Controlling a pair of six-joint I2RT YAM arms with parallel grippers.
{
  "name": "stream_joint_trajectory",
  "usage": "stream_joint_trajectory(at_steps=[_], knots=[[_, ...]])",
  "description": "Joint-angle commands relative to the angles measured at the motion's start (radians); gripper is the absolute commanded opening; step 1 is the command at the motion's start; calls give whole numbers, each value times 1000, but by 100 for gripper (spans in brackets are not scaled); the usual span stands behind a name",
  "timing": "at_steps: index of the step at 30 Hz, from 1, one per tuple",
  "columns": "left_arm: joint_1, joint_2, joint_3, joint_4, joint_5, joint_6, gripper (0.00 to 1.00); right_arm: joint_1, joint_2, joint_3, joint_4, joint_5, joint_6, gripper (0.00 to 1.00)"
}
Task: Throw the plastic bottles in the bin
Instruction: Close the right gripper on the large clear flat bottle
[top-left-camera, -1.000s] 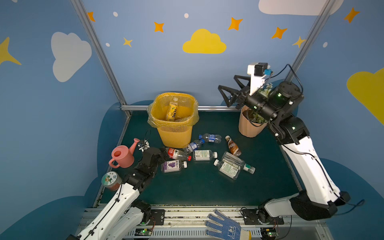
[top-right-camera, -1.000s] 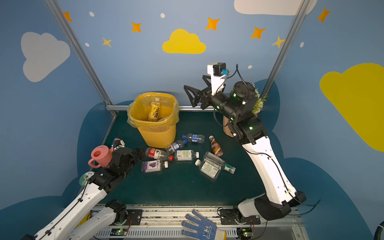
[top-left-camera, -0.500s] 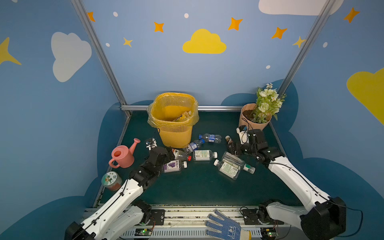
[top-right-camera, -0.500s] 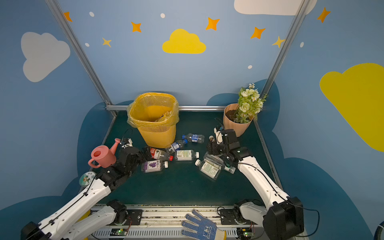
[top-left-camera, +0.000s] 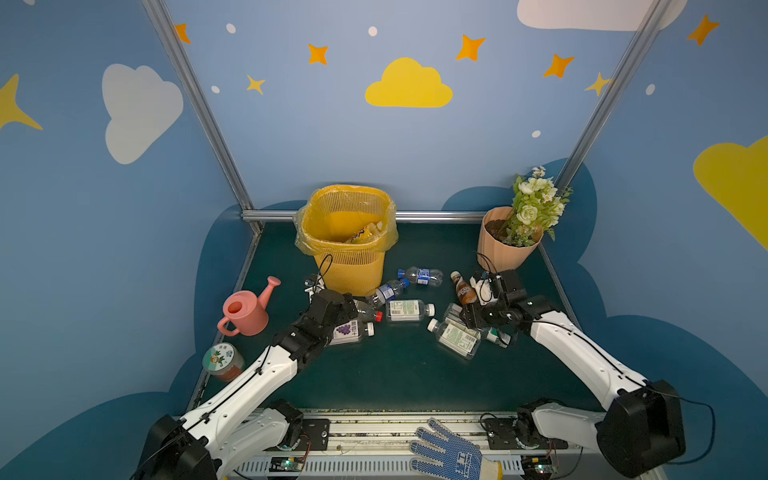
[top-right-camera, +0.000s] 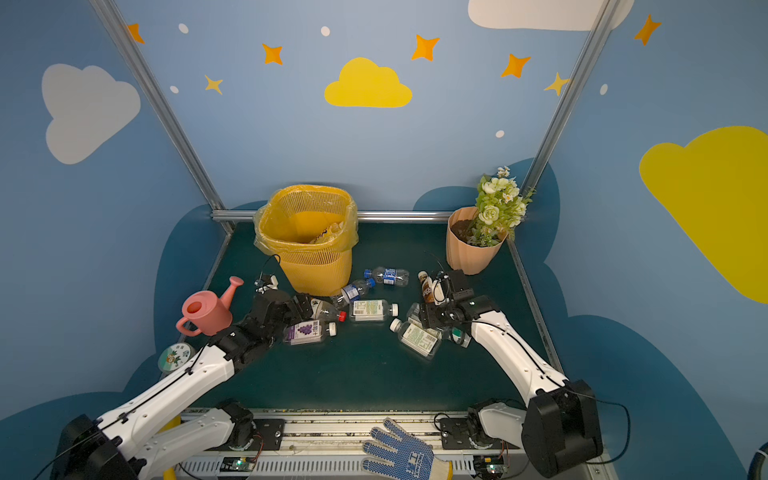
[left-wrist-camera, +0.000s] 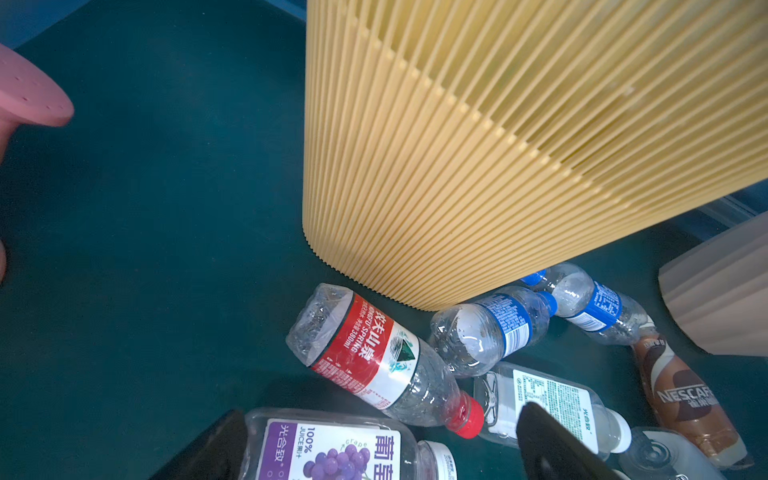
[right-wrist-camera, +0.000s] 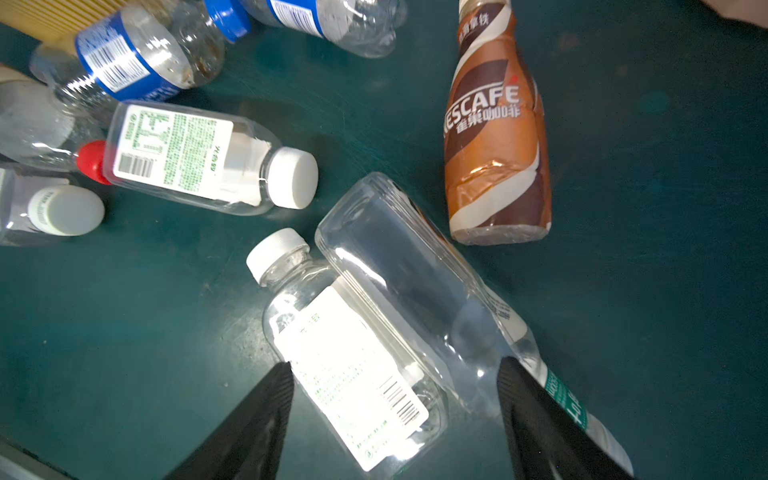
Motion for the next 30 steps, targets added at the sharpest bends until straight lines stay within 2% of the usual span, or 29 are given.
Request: stream_joint_trajectory(at_steps=[1, 15, 24, 26, 30], knots=[[-9, -16, 23, 7, -10, 6, 100, 6, 37, -11, -21, -18, -22, 77], [-10, -28, 6, 3, -21, -15, 100, 60, 158, 14, -17, 32, -54, 79], [-10, -57, -5, -13, -41, -14, 100, 127, 207, 57, -34, 33, -60, 74], [-11, -62, -9, -13, -42, -16, 100, 126, 195, 60, -31, 73, -64, 75], [-9, -66, -14, -16, -43, -16, 100, 98, 187, 85, -49, 124, -99, 85]])
